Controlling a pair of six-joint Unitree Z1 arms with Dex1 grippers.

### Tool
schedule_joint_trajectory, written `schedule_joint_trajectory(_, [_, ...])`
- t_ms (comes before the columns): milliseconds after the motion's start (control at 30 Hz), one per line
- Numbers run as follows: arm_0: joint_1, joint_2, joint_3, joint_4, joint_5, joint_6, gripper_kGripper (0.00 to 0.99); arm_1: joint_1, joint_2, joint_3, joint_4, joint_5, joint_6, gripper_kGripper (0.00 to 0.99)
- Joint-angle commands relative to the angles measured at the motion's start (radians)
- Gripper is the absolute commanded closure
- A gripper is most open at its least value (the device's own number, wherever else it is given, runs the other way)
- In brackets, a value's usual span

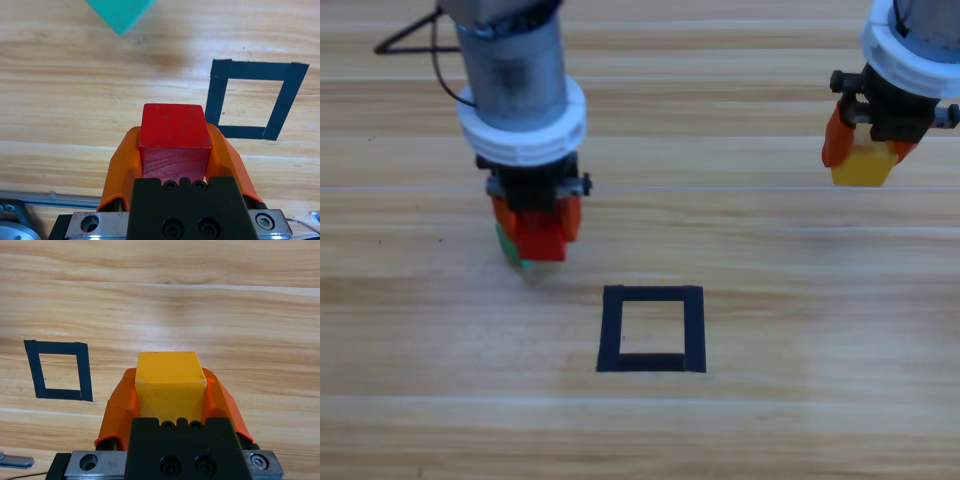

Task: Stack the blocks in the rectangular block: red at the bottom, yellow in the middle, green on top

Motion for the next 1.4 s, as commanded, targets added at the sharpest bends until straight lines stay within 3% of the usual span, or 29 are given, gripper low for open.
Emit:
schedule_joint_trajectory(33, [-0.087,0.117,-0.035,0.025,-0.021,-0.092,0.99,-0.019,-0.018,0.028,0.01,0.019,-0.005,0.895])
schedule_joint_trajectory(600, [-0.121,0.27,-0.221,0.027,-0.11,-0.161,0.99,-0.019,-0.01,0.031,0.01,0.024,-0.005,0.895])
schedule_joint_trajectory(1400, [-0.163,0.335,-0.241,0.025,-0.116,-0.175,0.99,-0.019,0.003,0.031,0.009,0.035,-0.007,0.895])
